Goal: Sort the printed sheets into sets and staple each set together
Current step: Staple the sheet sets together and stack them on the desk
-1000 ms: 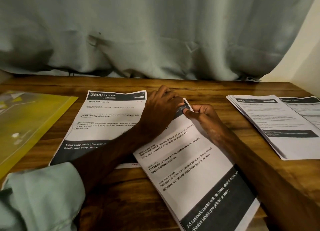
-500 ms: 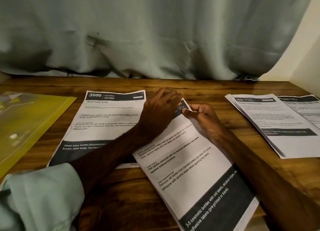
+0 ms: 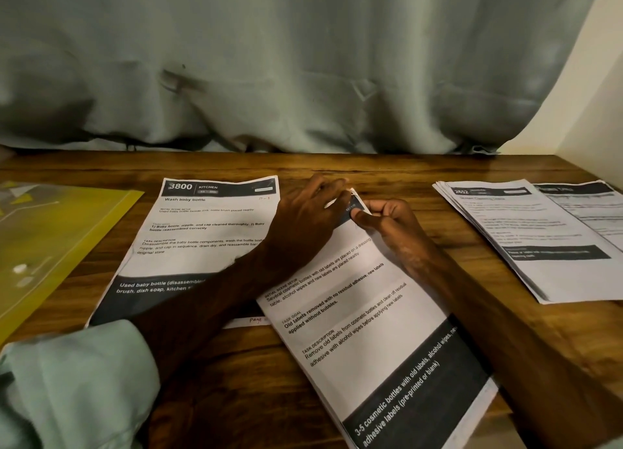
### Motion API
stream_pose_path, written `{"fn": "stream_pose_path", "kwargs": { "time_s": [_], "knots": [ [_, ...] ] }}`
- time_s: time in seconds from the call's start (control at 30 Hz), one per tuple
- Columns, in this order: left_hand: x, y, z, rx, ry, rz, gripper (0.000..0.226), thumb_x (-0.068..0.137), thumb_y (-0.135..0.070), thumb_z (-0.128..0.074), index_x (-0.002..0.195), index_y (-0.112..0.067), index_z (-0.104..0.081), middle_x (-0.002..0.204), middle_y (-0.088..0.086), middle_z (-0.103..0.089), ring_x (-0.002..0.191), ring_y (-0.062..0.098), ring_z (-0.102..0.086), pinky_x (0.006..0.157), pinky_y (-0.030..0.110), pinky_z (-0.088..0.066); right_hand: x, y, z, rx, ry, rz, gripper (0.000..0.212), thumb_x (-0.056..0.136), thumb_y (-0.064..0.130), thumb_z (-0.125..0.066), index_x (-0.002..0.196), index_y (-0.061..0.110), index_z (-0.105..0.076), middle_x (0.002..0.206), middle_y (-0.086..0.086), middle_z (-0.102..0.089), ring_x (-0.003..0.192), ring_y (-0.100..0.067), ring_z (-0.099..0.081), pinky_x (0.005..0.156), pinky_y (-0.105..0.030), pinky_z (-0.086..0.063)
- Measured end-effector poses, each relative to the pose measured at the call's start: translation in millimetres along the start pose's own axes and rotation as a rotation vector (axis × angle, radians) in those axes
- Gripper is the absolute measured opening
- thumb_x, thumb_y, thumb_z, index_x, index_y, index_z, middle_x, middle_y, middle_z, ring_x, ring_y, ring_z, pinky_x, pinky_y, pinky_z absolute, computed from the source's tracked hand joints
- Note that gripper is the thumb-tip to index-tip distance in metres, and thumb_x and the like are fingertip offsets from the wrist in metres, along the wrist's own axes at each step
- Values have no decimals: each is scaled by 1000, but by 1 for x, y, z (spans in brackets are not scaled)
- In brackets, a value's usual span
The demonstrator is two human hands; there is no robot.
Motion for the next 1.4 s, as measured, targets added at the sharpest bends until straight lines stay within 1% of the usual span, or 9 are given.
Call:
{"fn": "stream_pose_path", "kwargs": {
  "time_s": [0.13, 0.3, 0.57, 0.7, 0.83, 1.0, 1.13, 1.27, 1.4],
  "knots": [
    [0, -1, 1, 2, 2, -2, 30, 86, -11, -77, 116, -5, -75, 119, 9, -73, 99, 29, -69, 65, 34, -54, -1, 1, 0, -1, -11, 3, 20, 98, -6, -55, 106, -1, -72, 97, -11, -77, 88, -18, -75, 80, -23, -57],
    [0, -1, -1, -27, -6, -7, 19, 91, -14, -72, 110, -9, -76, 119, 5, -73, 99, 28, -69, 67, 34, -52, -1, 2, -1, 11, -15, 1, 21, 98, -6, -54, 109, -1, -72, 111, -20, -75, 98, -27, -72, 96, -33, -56],
    [8, 2, 0, -52, -9, 66, 15, 94, -23, -65, 101, -12, -73, 107, 4, -71, 100, 22, -56, 74, 25, -40, -7, 10, -2, -111, -9, 46, 19, 99, -6, -55, 105, 0, -72, 83, 2, -78, 74, -7, -72, 69, -16, -55],
    [9, 1, -2, -77, 8, 99, 17, 95, -20, -59, 102, -8, -70, 108, 11, -68, 98, 30, -58, 76, 41, -49, -8, 10, 0, -68, 36, 6, 24, 92, -16, -57, 112, -6, -67, 84, -2, -78, 72, -9, -73, 65, -18, -55],
    [11, -2, 9, -175, -2, 110, 38, 108, -28, -40, 96, -5, -68, 101, 12, -68, 91, 31, -59, 75, 41, -46, -8, 11, 4, -146, 35, -14, 26, 92, -14, -59, 114, -2, -68, 95, -7, -77, 80, -10, -74, 71, -19, -56],
    [7, -10, 11, -364, 78, 54, 11, 99, -16, -61, 95, -6, -64, 93, 7, -66, 86, 27, -60, 83, 41, -44, -6, 7, 10, -116, -16, -14, 25, 92, -11, -63, 107, 7, -71, 93, -4, -79, 83, -12, -72, 74, -22, -55],
    [5, -2, 13, -594, 71, 282, 16, 106, -20, -51, 104, -8, -62, 89, 0, -70, 78, 16, -65, 74, 38, -54, -12, 13, 11, -182, -4, 4, 29, 95, -8, -61, 119, 7, -68, 91, -2, -79, 76, -10, -72, 64, -20, -54],
    [10, 19, 3, -658, -30, 561, 11, 104, -18, -58, 108, -10, -64, 94, -2, -73, 71, 9, -71, 62, 40, -58, -13, 14, 13, -259, 3, 22, 31, 97, -3, -63, 121, 16, -66, 100, -2, -80, 88, -20, -77, 72, -28, -59],
    [13, 24, -6, -624, 90, 527, 22, 90, -25, -76, 109, -19, -68, 110, -6, -70, 69, 5, -70, 64, 36, -59, -12, 10, 13, -243, -6, 40, 32, 97, -1, -63, 127, 12, -64, 105, -9, -78, 94, -30, -76, 82, -42, -58]
  ]
}}
Point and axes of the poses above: each hand's wrist, its own x-axis towards the middle knuckle, its own z-axis out of the back of the hand, y = z × x, the point moved 4 cm from there along x, towards the middle knuckle
